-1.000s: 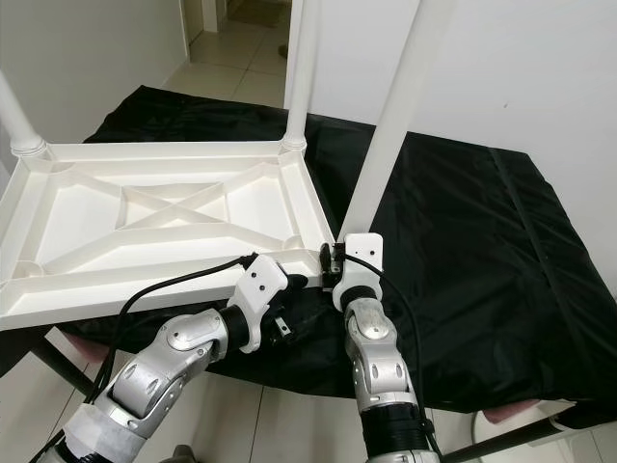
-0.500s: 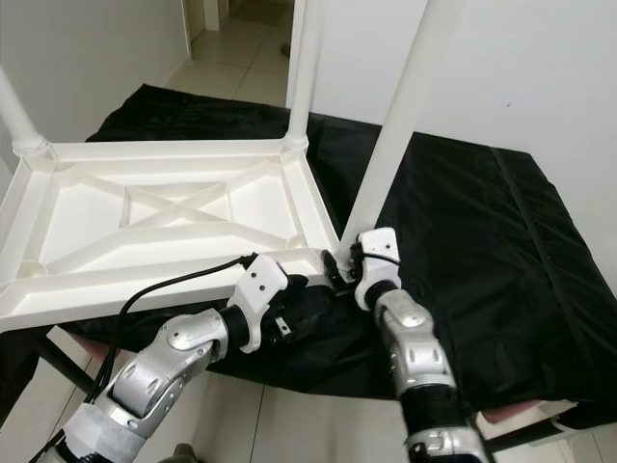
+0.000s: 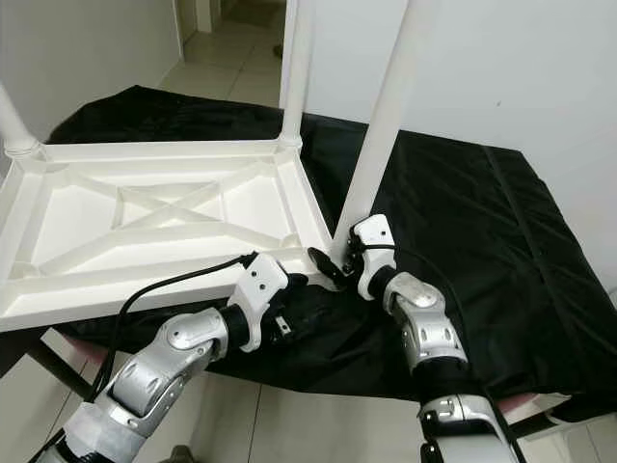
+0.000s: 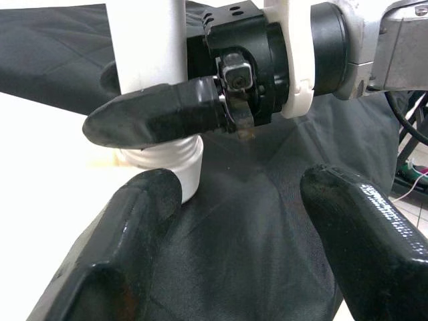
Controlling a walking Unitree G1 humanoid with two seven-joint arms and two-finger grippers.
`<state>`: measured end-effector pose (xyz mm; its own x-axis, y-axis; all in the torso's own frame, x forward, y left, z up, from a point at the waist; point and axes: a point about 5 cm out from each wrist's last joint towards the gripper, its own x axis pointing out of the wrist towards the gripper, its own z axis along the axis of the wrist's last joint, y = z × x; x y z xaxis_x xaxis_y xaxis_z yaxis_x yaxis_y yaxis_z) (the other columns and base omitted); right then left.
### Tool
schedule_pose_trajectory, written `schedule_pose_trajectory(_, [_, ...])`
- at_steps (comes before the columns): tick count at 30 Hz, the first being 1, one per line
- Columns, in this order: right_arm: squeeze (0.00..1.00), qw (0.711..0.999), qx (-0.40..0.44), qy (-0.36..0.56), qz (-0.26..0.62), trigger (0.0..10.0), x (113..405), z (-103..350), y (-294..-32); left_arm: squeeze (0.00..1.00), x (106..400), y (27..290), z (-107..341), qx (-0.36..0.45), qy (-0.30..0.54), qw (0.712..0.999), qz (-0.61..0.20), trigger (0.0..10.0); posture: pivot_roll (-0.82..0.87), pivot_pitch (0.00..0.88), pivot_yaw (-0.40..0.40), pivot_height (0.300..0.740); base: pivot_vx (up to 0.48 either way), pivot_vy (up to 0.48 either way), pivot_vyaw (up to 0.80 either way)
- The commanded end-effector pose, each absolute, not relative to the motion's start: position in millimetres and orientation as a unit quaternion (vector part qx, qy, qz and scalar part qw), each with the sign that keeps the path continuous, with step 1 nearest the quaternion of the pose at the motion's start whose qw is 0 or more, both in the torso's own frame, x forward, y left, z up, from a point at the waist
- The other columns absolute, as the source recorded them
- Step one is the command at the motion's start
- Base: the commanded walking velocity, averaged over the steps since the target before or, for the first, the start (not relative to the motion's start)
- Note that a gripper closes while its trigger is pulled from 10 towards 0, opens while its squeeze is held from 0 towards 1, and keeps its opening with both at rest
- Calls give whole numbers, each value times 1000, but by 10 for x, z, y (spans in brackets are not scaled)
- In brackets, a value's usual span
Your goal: Building children table
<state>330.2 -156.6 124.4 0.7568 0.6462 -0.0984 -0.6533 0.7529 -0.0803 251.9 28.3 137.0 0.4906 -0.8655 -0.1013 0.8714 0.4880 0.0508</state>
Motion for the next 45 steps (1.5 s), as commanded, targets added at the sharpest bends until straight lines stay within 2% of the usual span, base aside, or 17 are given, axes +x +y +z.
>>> schedule_pose_trajectory(1, [0,926,-43,52,372,0,3283,1151,-1499,0,2493,245,1419,49,26,846,-530,10000,68,0,-90,740,0,0,0])
schedule_pose_trajectory(13, [0,929,-27,42,367,0,3254,1101,-1513,0,2485,246,1419,48,27,845,-533,10000,63,0,-82,740,0,0,0])
schedule_pose_trajectory(14, [0,946,-24,21,322,0,3283,1146,-1550,0,2480,247,1414,48,28,843,-534,10000,55,1,-78,740,0,0,0])
schedule_pose_trajectory(17, [0,963,-27,12,268,0,3327,1178,-1602,0,2477,246,1410,47,29,843,-536,10000,53,2,-76,740,0,0,0])
schedule_pose_trajectory(18, [0,972,-21,11,235,10000,3348,1193,-1629,0,2475,243,1408,47,30,842,-536,10000,53,3,-76,740,0,0,0])
schedule_pose_trajectory(25, [0,986,6,-6,167,10000,3339,1241,-1640,0,2471,245,1405,46,31,842,-537,10000,53,3,-77,740,0,0,0])
schedule_pose_trajectory(28, [0,997,5,3,76,10000,3212,1175,-1537,0,2454,238,1395,44,33,841,-538,10000,57,0,-82,740,0,0,0])
schedule_pose_trajectory(30, [0,998,3,7,55,10000,3171,1147,-1513,0,2452,237,1394,44,33,841,-538,10000,61,0,-86,740,0,0,0])
schedule_pose_trajectory(39, [0,999,14,44,19,10000,2976,1010,-1302,0,2459,238,1393,43,33,842,-537,10000,63,0,-89,740,0,0,0])
schedule_pose_trajectory(40, [569,999,22,41,15,10000,2977,1033,-1305,0,2461,235,1394,43,33,842,-537,10000,58,0,-88,740,0,0,0])
schedule_pose_trajectory(42, [569,999,27,39,11,10000,2980,1051,-1312,0,2463,233,1394,43,33,842,-537,10000,58,0,-88,740,0,0,0])
schedule_pose_trajectory(43, [1000,999,27,35,15,10000,2989,1074,-1329,0,2464,229,1395,43,33,841,-538,10000,56,0,-88,740,0,0,0])
schedule_pose_trajectory(45, [1000,999,31,31,24,10000,3006,1092,-1346,0,2467,225,1396,43,33,841,-539,10000,54,0,-88,740,0,0,0])
